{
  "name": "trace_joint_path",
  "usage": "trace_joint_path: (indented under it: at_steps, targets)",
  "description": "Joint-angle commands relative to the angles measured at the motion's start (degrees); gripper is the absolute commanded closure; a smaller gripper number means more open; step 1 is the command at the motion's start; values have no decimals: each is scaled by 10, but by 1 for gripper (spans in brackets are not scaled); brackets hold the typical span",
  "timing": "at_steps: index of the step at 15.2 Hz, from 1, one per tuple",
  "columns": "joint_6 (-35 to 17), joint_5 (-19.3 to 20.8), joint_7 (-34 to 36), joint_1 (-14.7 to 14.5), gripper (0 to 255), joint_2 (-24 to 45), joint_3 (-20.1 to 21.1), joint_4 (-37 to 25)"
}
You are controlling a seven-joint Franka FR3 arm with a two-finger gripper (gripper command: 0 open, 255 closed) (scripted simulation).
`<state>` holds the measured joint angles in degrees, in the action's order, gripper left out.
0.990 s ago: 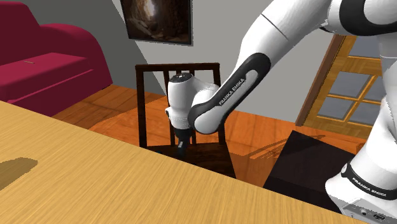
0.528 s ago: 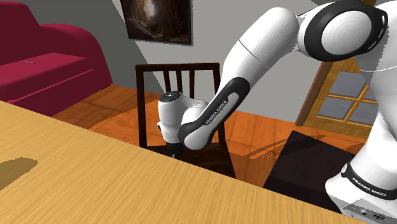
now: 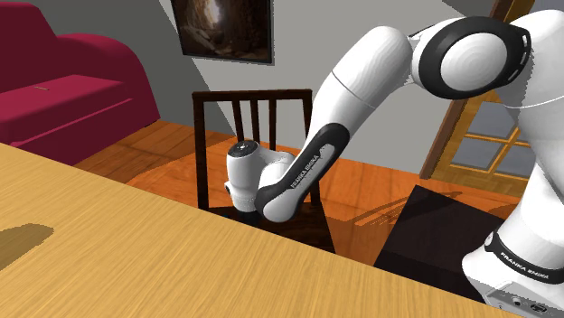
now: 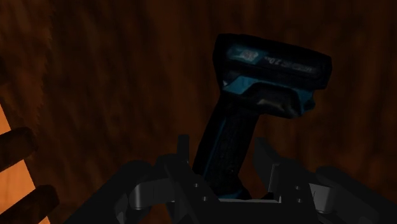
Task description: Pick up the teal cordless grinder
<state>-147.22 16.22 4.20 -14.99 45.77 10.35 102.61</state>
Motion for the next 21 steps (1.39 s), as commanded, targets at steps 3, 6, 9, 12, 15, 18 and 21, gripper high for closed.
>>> trace_joint_path:
  at_steps: [3,6,9,12,15,18,21]
  targets:
    - [0,0,0,0,255,1,0,0]
    - [0,0,0,0,255,1,0,0]
    - [4,-1,-1,1,255,-6,2,2]
    - [16,-5,-4,5,255,-26,7,10]
    - [29,-10,-7,8,255,-45,11,16]
    - [43,-14,-10,12,255,-64,16,22]
    - [57,-19,-13,15,255,-83,21,26]
